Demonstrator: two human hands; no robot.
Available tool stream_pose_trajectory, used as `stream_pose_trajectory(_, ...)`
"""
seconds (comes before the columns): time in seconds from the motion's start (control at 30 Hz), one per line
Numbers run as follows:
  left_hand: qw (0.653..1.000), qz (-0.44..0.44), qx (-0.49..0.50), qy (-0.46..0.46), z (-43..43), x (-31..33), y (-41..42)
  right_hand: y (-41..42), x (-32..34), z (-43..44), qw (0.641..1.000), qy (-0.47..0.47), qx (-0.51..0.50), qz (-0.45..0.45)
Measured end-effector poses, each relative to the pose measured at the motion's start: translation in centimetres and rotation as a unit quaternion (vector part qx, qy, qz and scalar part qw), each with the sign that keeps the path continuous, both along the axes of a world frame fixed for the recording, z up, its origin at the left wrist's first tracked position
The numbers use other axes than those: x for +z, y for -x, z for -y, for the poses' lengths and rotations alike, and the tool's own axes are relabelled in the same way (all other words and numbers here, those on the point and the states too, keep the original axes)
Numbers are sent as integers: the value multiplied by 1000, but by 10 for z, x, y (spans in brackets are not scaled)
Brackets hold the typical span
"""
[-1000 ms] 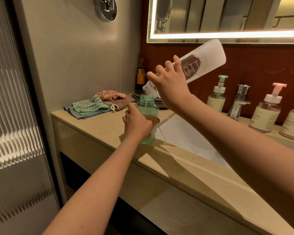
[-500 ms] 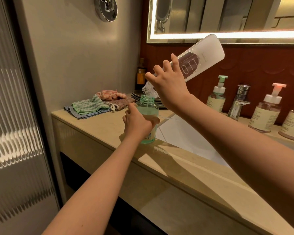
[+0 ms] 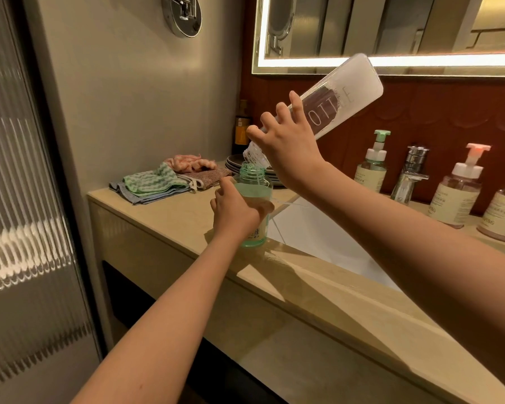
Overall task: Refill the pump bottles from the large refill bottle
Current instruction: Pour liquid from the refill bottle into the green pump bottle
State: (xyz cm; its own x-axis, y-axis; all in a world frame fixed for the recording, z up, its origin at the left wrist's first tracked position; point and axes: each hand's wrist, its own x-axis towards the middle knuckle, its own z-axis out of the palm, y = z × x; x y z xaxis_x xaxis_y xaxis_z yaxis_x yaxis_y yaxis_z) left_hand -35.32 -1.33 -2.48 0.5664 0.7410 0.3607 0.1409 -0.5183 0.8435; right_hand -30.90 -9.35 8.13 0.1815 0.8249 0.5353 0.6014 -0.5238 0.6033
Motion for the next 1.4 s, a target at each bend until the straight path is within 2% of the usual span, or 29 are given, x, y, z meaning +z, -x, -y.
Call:
stream_pose_trajectory(1.03, 1000, 4, 0, -1, -3, -2, -2, 2, -1, 1, 1000, 3, -7, 0)
stream_pose_trajectory(1.4, 1000, -2, 5, 13, -3, 0, -3, -5, -7, 6, 998, -48, -15, -48)
